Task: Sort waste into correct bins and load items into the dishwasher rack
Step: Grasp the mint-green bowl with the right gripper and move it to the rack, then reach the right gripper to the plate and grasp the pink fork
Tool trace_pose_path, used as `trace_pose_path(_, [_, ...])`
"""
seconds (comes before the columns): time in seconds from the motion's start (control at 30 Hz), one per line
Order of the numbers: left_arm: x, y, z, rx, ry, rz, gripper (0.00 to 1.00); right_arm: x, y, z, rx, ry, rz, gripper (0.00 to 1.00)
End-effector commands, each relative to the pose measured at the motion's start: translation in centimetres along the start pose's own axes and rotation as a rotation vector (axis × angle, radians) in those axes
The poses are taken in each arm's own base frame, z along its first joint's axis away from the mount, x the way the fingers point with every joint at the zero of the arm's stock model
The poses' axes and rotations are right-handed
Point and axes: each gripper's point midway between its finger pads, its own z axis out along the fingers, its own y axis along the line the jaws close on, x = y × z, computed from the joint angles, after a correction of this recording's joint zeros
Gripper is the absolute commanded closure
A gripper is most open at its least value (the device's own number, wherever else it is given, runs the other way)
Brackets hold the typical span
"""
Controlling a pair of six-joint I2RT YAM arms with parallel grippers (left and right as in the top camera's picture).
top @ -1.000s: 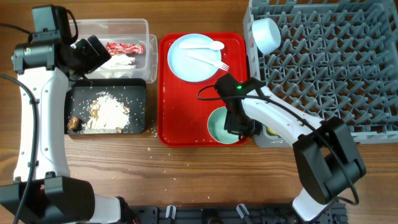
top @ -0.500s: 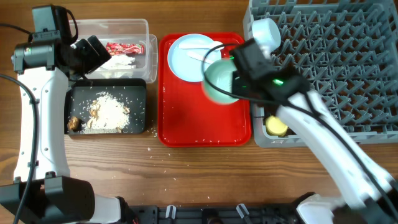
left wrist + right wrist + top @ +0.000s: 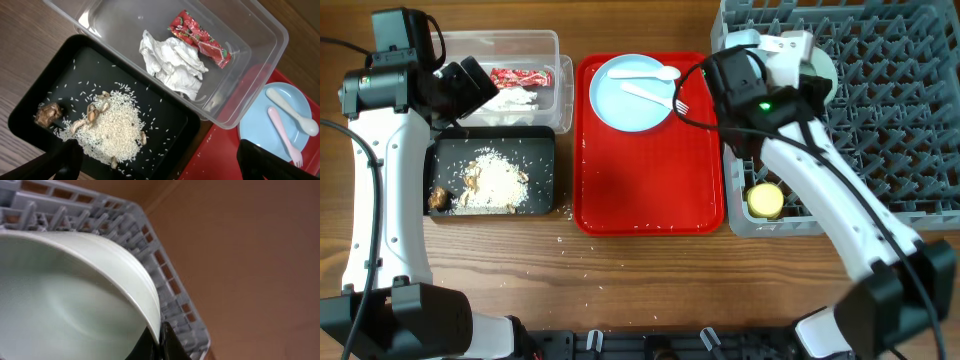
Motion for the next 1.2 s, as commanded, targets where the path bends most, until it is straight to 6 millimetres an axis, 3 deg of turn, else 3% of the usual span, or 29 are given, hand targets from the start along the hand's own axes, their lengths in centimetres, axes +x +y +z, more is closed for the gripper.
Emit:
trace_pose_path(0.0, [-0.3, 0.0, -0.3, 0.000, -0.015, 0.010, 0.00, 0.1, 1.9, 1.5, 0.103, -0.006, -0.112, 0.96])
trace_pose_path(0.1, [-0.3, 0.0, -0.3, 0.000, -0.015, 0.010, 0.00, 0.9, 4.9, 2.8, 0.109, 0.011, -0.189, 0.96])
trace_pose_path(0.23, [-0.3, 0.0, -0.3, 0.000, -0.015, 0.010, 0.00, 1.8, 6.7, 3.3, 0.088, 0.028, -0.233, 0.96])
trace_pose_path(0.37, [-0.3, 0.0, -0.3, 0.000, -0.015, 0.010, 0.00, 2.9, 9.1, 3.4, -0.039, 0.067, -0.239, 0.96])
trace_pose_path(0.57, [-0.3, 0.0, -0.3, 0.000, -0.015, 0.010, 0.00, 3.5, 9.8, 3.2, -0.090, 0.086, -0.265, 0.93])
trace_pose_path(0.73, [-0.3, 0.0, -0.3, 0.000, -0.015, 0.010, 0.00, 3.1, 10.7, 1.6, -0.117, 0.049, -0.327, 0.69])
trace_pose_path(0.87, [-0.3, 0.0, -0.3, 0.000, -0.015, 0.010, 0.00, 2.8, 11.5, 0.1, -0.138, 0.016, -0.340, 0.59])
trace_pose_path(0.97, [-0.3, 0.0, -0.3, 0.000, -0.015, 0.010, 0.00, 2.5, 12.0, -1.2, -0.155, -0.012, -0.345, 0.45])
trace_pose_path(1.03, [-0.4, 0.0, -0.3, 0.000, -0.015, 0.010, 0.00, 1.7, 11.6, -1.7, -0.164, -0.031, -0.306, 0.23])
trace_pose_path(1.17, [-0.3, 0.0, -0.3, 0.000, -0.015, 0.010, 0.00, -0.3, 10.6, -2.6, -0.223, -0.061, -0.189, 0.12])
